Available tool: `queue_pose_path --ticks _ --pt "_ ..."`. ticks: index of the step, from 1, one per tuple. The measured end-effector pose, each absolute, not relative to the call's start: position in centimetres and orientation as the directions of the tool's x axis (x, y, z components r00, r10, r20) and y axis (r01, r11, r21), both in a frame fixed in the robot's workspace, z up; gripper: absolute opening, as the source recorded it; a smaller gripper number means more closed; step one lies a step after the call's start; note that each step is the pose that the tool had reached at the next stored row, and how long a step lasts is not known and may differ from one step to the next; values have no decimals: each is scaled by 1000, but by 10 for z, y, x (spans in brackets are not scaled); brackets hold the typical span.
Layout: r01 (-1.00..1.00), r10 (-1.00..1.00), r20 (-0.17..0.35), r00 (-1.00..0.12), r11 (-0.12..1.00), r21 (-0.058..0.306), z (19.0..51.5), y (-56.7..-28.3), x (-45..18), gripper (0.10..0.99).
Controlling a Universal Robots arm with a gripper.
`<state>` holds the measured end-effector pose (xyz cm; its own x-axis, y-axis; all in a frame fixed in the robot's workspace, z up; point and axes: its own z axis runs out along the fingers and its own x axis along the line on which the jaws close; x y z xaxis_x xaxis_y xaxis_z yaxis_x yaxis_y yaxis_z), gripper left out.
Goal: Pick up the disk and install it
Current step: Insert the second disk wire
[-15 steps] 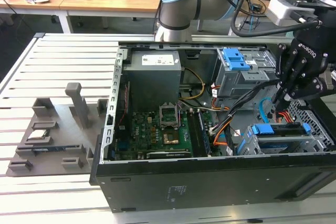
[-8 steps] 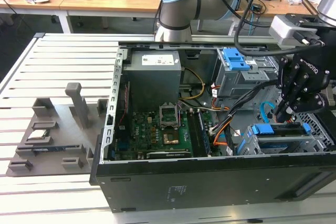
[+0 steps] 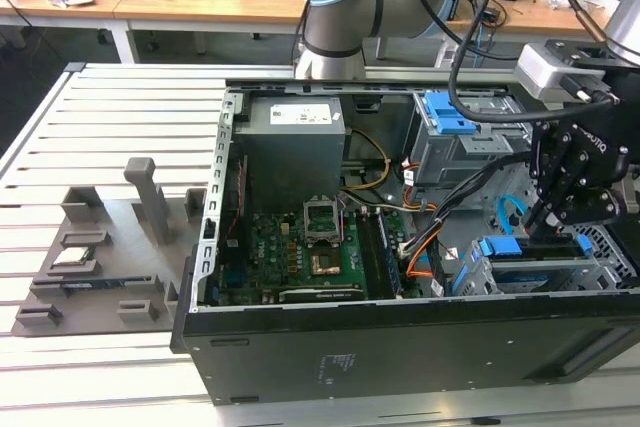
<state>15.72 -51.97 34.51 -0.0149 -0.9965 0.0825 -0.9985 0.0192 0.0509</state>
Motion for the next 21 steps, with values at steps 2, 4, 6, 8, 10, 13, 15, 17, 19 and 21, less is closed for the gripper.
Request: queue_pose_path --ticks 2,4,6,8,10,13,15,17,19,21 --pt "-999 -996 82 -15 19 51 345 -520 159 161" --pt "-999 -997 82 -13 18 51 344 -520 161 161" --pt "-999 -997 82 -12 16 51 344 -520 162 161" --pt "-999 -997 81 -10 15 51 344 -520 162 161" --pt "-999 -997 81 -9 13 50 344 -520 162 161" --pt "-999 -997 81 -7 11 49 345 -520 162 161" --pt "-999 -997 80 -6 10 48 345 -520 162 161" --pt "-999 -997 79 -5 9 48 345 -520 162 161" --pt "-999 -997 78 -5 8 47 345 -520 162 161" --pt "-999 -997 79 -4 8 45 346 -520 161 161"
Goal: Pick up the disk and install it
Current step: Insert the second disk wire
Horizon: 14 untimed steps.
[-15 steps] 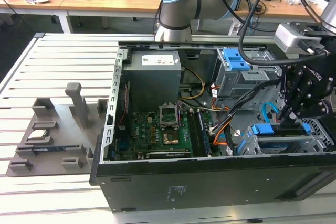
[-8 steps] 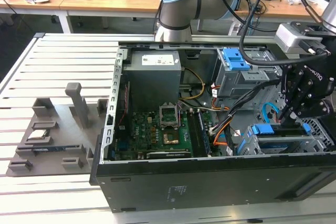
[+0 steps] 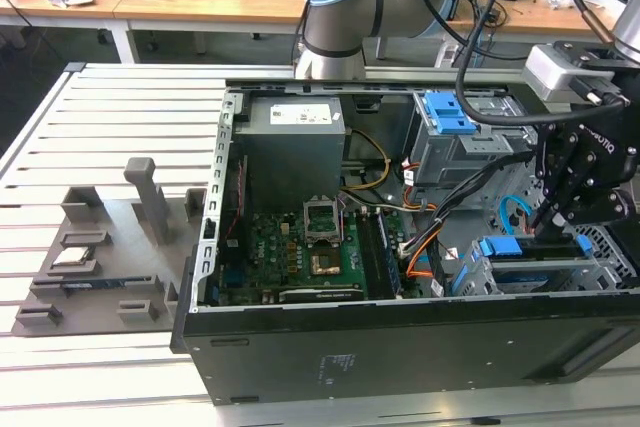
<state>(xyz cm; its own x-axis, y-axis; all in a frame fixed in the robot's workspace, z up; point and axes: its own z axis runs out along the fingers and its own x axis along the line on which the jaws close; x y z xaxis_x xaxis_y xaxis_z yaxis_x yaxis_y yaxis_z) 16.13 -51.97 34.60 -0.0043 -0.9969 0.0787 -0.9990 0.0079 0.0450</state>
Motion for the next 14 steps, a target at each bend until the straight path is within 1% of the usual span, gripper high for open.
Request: queue_pose_path --ticks 14 --pt "-999 -997 72 -4 7 45 336 -524 161 161"
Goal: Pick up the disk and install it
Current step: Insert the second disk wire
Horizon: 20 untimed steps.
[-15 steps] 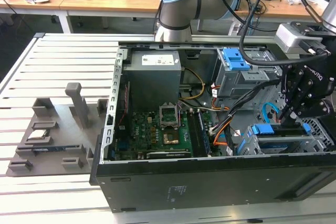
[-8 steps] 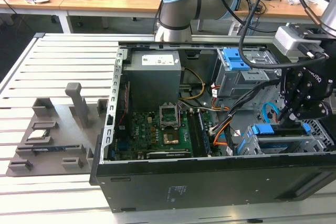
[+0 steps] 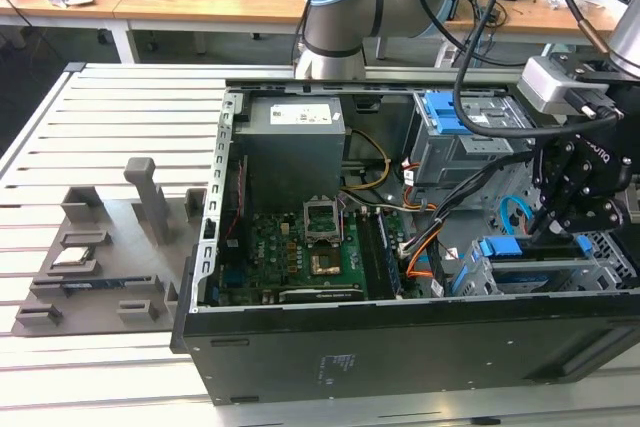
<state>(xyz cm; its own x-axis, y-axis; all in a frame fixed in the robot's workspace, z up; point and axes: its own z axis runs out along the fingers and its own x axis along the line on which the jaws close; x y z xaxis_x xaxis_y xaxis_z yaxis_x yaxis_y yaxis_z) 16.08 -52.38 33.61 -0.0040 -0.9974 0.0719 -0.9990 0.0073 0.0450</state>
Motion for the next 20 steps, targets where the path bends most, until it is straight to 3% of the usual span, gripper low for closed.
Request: queue_pose_path --ticks 2,3,6,9,10,20 --pt "-999 -997 72 -4 7 45 336 -524 161 169" --pt "-999 -997 72 -4 7 45 336 -524 161 231" --pt "-999 -997 72 -4 7 45 353 -522 161 231" --pt "-998 -998 66 -3 7 56 351 -522 166 106" --pt "-997 -998 66 -2 7 73 347 -522 176 106" --pt "-997 -998 66 -2 7 76 343 -522 176 106"
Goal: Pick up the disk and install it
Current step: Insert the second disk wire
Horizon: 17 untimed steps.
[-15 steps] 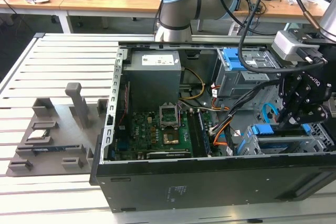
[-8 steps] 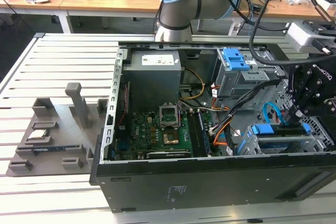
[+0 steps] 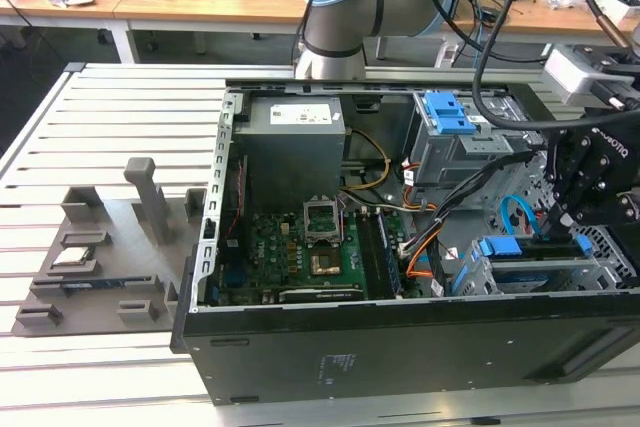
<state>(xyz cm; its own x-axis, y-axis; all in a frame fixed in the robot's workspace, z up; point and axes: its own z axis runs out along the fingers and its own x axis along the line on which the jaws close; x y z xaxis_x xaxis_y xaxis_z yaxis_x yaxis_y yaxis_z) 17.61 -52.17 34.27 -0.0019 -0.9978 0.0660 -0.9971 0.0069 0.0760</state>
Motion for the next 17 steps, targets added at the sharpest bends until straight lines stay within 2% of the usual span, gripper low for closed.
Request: queue_pose_path --ticks 8,17 --pt "-997 -998 67 -2 7 76 394 -522 176 106" --pt "-997 -998 67 -2 7 76 399 -522 176 106"
